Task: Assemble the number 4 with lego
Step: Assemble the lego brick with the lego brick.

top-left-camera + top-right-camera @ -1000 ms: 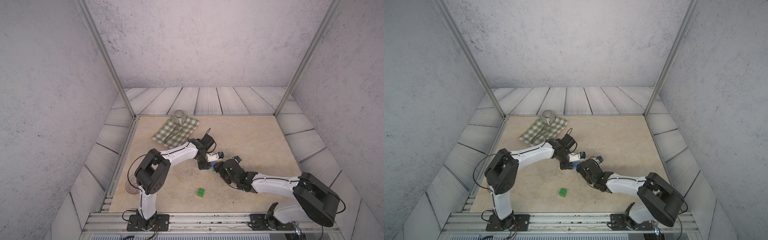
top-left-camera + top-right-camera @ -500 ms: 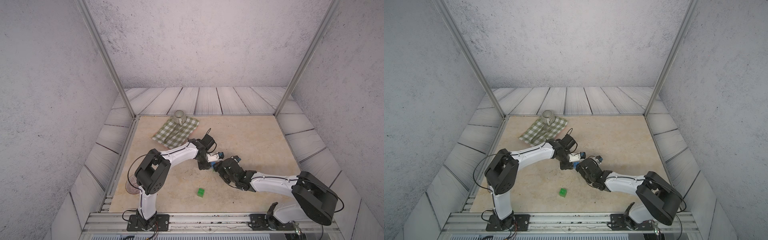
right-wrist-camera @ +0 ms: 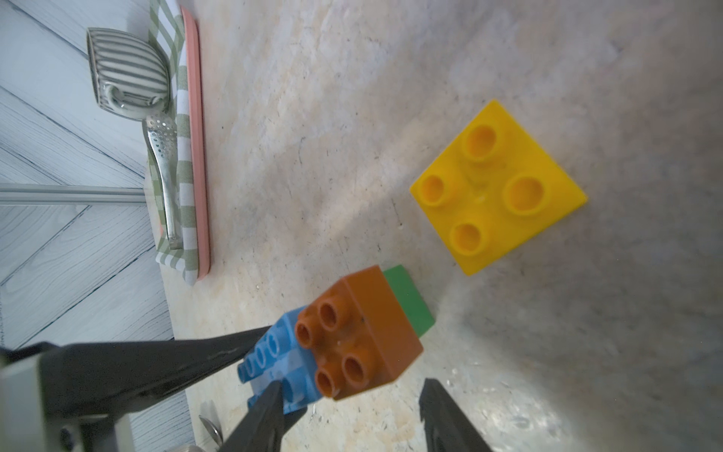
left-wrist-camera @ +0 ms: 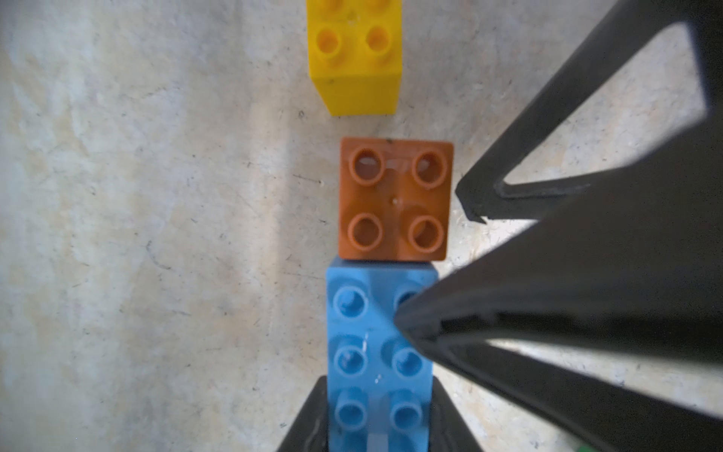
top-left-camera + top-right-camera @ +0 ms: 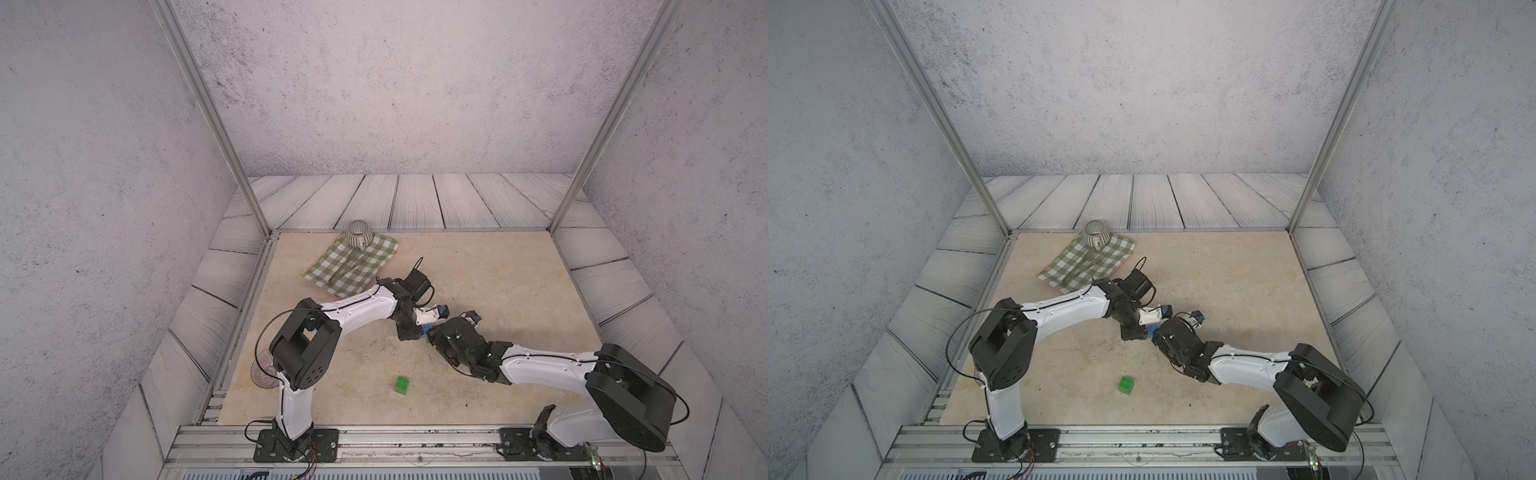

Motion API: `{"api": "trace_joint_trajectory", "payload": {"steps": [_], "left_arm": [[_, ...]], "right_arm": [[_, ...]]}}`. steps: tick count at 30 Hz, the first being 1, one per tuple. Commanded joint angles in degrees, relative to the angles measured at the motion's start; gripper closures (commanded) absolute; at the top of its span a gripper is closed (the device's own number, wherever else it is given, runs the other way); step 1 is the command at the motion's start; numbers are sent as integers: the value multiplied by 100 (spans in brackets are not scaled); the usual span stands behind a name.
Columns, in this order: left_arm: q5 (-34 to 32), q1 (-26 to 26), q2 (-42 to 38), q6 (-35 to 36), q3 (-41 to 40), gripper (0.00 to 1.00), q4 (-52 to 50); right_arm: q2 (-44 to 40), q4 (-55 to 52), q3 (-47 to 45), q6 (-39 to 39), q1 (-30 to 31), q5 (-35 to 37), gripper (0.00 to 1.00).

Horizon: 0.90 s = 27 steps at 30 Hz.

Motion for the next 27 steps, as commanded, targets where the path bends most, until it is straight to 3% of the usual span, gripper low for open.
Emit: {"api": "trace_joint_trajectory", "payload": {"steps": [1, 10, 23, 27], "left_arm": [[-95, -14, -95, -179, 130, 100, -111], [-302, -12, -101, -428, 46, 100, 13], [-434, -1, -116, -648, -11, 100, 152], [-401, 8, -183, -660, 14, 93, 158]], "right_arm": [[188, -1027, -356, 89, 39, 328, 45], [482, 200, -881, 577, 283, 691, 46], [419, 199, -980, 648, 325, 742, 47], [402, 201, -973, 612, 331, 754, 46]]}}
